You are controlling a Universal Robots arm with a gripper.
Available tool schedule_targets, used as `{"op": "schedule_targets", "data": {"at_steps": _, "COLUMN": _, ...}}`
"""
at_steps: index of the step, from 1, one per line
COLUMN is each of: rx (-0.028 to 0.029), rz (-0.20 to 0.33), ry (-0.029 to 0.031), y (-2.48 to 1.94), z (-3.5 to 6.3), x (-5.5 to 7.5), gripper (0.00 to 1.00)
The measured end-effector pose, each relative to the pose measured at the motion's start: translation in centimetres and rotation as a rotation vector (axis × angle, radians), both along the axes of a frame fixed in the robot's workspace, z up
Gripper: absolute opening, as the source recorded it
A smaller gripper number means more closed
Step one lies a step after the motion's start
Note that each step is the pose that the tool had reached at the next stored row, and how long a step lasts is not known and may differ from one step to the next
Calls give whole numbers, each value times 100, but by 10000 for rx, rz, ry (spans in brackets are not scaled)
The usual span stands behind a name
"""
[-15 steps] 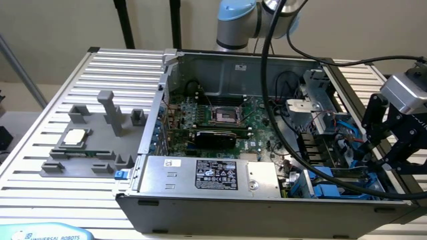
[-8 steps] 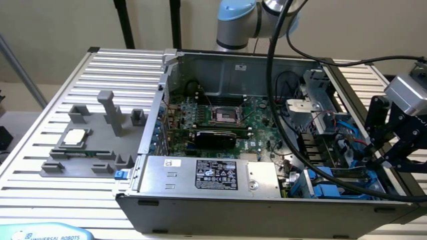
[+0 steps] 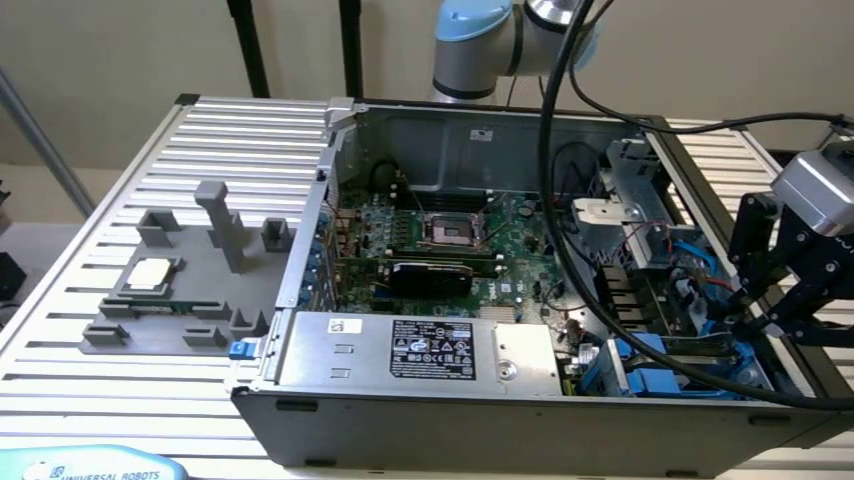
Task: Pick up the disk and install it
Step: 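Insert the first disk wire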
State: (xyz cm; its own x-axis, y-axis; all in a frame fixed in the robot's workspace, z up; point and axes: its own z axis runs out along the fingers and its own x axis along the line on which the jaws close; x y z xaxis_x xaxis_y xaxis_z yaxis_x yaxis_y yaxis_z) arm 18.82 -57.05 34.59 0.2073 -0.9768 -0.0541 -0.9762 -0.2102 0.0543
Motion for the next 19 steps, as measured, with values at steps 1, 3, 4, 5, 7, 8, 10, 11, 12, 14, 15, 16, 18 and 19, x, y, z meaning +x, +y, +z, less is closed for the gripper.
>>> {"op": "schedule_targets", "data": {"at_steps": 1, "rx": 0, "rz": 34, "ry": 4, "y": 0, "z": -1, "x": 0, "gripper": 29}}
{"op": "schedule_targets", "data": {"at_steps": 3, "rx": 1, "rz": 96, "ry": 13, "y": 0, "z": -3, "x": 2, "gripper": 22}}
{"op": "schedule_targets", "data": {"at_steps": 4, "rx": 3, "rz": 126, "ry": 19, "y": 0, "z": -4, "x": 2, "gripper": 22}}
{"op": "schedule_targets", "data": {"at_steps": 5, "rx": 2, "rz": 154, "ry": 26, "y": 0, "z": -3, "x": 2, "gripper": 22}}
{"op": "schedule_targets", "data": {"at_steps": 7, "rx": 2, "rz": 200, "ry": 38, "y": 0, "z": -3, "x": 2, "gripper": 22}}
{"op": "schedule_targets", "data": {"at_steps": 8, "rx": 2, "rz": 221, "ry": 42, "y": 0, "z": -3, "x": 2, "gripper": 19}}
{"op": "schedule_targets", "data": {"at_steps": 10, "rx": 2, "rz": 259, "ry": 50, "y": 0, "z": -4, "x": 2, "gripper": 16}}
{"op": "schedule_targets", "data": {"at_steps": 11, "rx": 4, "rz": 277, "ry": 53, "y": 0, "z": -4, "x": 1, "gripper": 16}}
{"op": "schedule_targets", "data": {"at_steps": 12, "rx": 4, "rz": 295, "ry": 58, "y": 0, "z": -5, "x": -2, "gripper": 16}}
{"op": "schedule_targets", "data": {"at_steps": 14, "rx": 4, "rz": 333, "ry": 68, "y": 1, "z": -4, "x": -13, "gripper": 16}}
{"op": "schedule_targets", "data": {"at_steps": 15, "rx": 4, "rz": 354, "ry": 74, "y": 1, "z": -4, "x": -20, "gripper": 16}}
{"op": "schedule_targets", "data": {"at_steps": 16, "rx": 2, "rz": 374, "ry": 79, "y": 0, "z": -4, "x": -28, "gripper": 16}}
{"op": "schedule_targets", "data": {"at_steps": 18, "rx": 3, "rz": 409, "ry": 91, "y": 0, "z": -4, "x": -48, "gripper": 16}}
{"op": "schedule_targets", "data": {"at_steps": 19, "rx": 2, "rz": 426, "ry": 96, "y": 0, "z": -3, "x": -61, "gripper": 16}}
